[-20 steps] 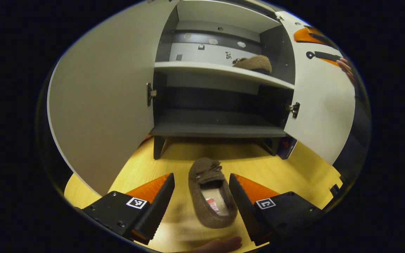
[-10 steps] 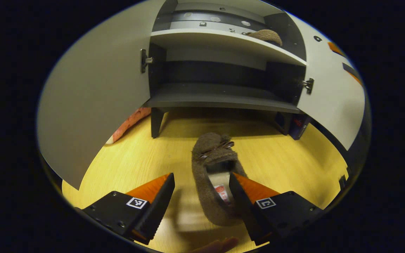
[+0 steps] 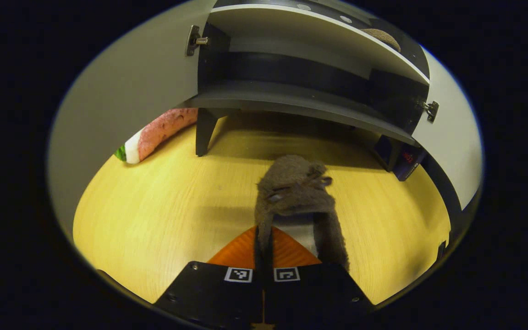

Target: Grab one shoe with the right hand and put it into the shoe cabinet, grab the other shoe with the left hand and put it into the shoe cabinet; then close the right door with the right hand and the left door with the left hand.

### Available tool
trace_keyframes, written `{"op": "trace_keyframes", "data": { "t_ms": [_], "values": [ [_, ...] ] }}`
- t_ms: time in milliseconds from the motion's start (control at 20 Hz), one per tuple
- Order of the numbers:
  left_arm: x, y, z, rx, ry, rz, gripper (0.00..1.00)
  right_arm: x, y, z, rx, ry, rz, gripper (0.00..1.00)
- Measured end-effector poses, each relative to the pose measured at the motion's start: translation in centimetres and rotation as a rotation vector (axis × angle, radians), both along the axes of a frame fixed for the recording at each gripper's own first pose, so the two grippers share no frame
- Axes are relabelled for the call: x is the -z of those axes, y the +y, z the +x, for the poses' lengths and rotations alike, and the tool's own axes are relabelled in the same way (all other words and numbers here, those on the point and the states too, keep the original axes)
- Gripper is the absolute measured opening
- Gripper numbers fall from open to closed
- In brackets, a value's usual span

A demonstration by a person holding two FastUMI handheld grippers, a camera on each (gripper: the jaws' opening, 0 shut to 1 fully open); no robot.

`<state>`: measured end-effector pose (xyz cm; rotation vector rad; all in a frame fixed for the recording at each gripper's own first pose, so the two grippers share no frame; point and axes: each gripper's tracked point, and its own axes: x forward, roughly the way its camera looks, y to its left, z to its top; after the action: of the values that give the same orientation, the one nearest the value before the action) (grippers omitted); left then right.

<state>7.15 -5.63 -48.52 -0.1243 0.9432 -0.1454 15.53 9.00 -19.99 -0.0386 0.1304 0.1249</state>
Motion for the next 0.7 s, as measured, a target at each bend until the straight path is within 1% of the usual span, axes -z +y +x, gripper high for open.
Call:
{"op": "trace_keyframes", "data": {
  "t_ms": [50, 150, 250, 300, 400, 550, 700],
  "values": [
    [-0.4, 0.2, -0.1, -0.003, 0.001, 0.008, 0.01, -0.1, -0.3, -0.3, -0.001, 0.003, 0.007, 0.98],
    [-1.8, 0.6, 0.1, -0.013, -0.024, 0.021, 0.01, -0.5, -0.7, -0.4, 0.000, 0.009, 0.028, 0.98],
    [-4.3, 0.3, 0.4, -0.002, -0.075, 0.002, 0.01, -1.0, -1.2, -0.6, 0.003, 0.010, 0.041, 0.98],
    [-5.7, 0.3, 0.8, 0.005, -0.126, -0.003, 0.02, -1.3, -1.3, -0.6, -0.001, 0.008, 0.049, 0.98],
    [-9.3, 0.1, 1.6, 0.017, -0.214, -0.011, 0.01, -1.7, -1.6, -0.7, 0.000, 0.010, 0.062, 0.98],
    [-14.7, -0.8, 2.5, 0.035, -0.318, -0.062, 0.01, -2.5, -1.6, -1.1, -0.008, 0.008, 0.082, 0.98],
    [-20.1, -1.5, 3.7, 0.041, -0.427, -0.113, 0.01, -3.3, -1.7, -1.4, -0.008, -0.008, 0.078, 0.98]
  ]
}}
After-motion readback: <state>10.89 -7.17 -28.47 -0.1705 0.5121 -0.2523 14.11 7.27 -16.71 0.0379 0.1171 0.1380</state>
